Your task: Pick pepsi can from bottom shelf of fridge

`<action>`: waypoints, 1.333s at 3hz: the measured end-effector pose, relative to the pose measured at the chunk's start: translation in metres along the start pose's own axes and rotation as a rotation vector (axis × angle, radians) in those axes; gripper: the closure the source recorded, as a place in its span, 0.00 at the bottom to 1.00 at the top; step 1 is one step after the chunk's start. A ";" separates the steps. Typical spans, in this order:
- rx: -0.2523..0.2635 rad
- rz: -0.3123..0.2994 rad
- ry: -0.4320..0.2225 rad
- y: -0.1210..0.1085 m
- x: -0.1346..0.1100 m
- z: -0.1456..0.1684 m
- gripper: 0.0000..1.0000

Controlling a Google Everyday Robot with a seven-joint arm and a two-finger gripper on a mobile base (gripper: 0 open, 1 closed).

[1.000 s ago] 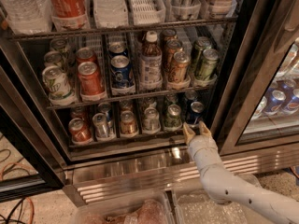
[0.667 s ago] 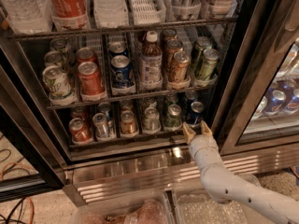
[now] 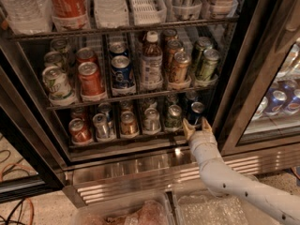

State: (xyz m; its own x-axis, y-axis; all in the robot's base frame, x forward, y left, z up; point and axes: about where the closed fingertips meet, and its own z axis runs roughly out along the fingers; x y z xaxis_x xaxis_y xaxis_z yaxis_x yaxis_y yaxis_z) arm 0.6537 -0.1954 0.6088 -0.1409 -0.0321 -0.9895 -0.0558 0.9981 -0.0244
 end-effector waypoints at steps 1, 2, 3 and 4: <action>-0.014 0.000 0.001 0.000 0.003 0.024 0.44; 0.007 0.010 -0.005 -0.010 0.002 0.039 0.44; 0.014 0.014 -0.005 -0.013 0.002 0.043 0.44; 0.027 0.012 -0.004 -0.013 0.003 0.046 0.63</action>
Offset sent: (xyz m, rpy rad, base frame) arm 0.0363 -0.0014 -0.0102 0.0019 0.0037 0.0139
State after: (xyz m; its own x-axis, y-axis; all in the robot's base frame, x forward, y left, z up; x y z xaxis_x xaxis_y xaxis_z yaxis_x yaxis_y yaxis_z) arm 0.6998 -0.2061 0.5996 -0.1379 -0.0198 -0.9902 -0.0272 0.9995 -0.0162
